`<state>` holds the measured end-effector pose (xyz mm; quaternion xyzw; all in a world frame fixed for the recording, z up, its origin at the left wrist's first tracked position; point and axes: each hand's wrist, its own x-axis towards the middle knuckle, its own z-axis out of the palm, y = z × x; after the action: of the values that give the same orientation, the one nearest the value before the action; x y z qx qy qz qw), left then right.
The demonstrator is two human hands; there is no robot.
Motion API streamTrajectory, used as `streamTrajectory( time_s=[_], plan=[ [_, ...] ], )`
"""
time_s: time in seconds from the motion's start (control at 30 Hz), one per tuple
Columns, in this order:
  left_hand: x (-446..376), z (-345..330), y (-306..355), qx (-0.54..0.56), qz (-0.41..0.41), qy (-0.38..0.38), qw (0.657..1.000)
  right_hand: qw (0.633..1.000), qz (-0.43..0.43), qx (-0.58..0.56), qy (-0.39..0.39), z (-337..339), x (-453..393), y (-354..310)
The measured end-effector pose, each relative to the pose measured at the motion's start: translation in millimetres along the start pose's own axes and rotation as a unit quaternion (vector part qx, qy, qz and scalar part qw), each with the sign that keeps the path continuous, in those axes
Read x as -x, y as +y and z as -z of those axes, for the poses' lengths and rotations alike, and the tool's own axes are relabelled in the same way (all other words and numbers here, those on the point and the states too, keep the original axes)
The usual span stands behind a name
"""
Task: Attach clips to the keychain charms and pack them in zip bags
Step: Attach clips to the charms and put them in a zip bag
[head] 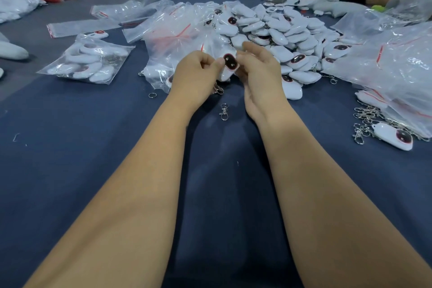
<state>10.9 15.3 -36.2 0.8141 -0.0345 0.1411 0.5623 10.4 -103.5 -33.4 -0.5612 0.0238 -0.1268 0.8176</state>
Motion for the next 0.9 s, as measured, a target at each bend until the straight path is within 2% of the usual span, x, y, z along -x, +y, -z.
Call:
streamTrajectory(
  time_s=[0.07,0.17,0.43,0.6,0.9],
  plan=[
    [0.8,-0.2,1.5,0.018,0.009,0.005,1.000,0.999,-0.036,0.015,-0.030,-3.0,1.5,2.3],
    [1.0,-0.2,2.4,0.047,0.020,0.006,0.999,0.994,-0.031,0.075,-0.079,-6.2,7.9,8.4],
    [0.7,-1.2,4.3,0.078,0.055,0.032,0.995,0.994,-0.010,0.084,-0.066,-4.9,7.8,6.1],
    [5.7,-1.2,5.9,0.057,0.029,0.039,0.997,0.990,-0.001,0.127,-0.065,-7.3,9.1,8.3],
    [7.5,-6.0,5.5,0.085,0.013,0.010,0.996,0.990,-0.008,0.124,-0.067,-8.0,13.6,5.1]
  ],
)
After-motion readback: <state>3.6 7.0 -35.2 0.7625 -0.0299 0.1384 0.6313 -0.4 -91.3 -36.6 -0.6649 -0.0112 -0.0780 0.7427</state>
